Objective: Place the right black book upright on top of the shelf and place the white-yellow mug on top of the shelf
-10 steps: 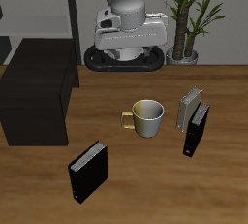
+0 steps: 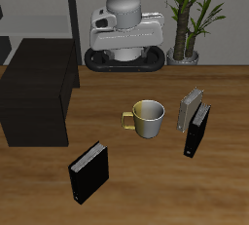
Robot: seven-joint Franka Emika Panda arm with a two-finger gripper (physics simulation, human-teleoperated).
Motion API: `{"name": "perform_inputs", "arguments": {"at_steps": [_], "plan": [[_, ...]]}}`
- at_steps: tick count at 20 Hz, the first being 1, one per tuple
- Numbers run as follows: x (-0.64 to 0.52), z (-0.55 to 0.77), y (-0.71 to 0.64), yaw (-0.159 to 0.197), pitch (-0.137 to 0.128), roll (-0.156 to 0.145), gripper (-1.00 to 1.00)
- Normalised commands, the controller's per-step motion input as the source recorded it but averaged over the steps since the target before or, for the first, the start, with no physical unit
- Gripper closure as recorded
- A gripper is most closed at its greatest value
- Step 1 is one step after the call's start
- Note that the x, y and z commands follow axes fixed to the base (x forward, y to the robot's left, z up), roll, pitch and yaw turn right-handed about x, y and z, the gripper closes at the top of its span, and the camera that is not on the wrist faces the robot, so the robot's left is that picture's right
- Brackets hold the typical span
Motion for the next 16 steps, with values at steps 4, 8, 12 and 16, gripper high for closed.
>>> {"name": "perform_inputs", "arguments": {"at_steps": [4, 8, 12, 16], "plan": [[0.38, 0.10, -0.41, -0.012, -0.004, -0.042, -1.00], [0.34, 0.11, -0.44, 0.024, -0.036, -0.063, -1.00], [0.49, 0.14, -0.60, -0.051, -0.007, -0.077, -1.00], [0.32, 0.09, -0.24, -0.026, -0.016, -0.026, -1.00]]}}
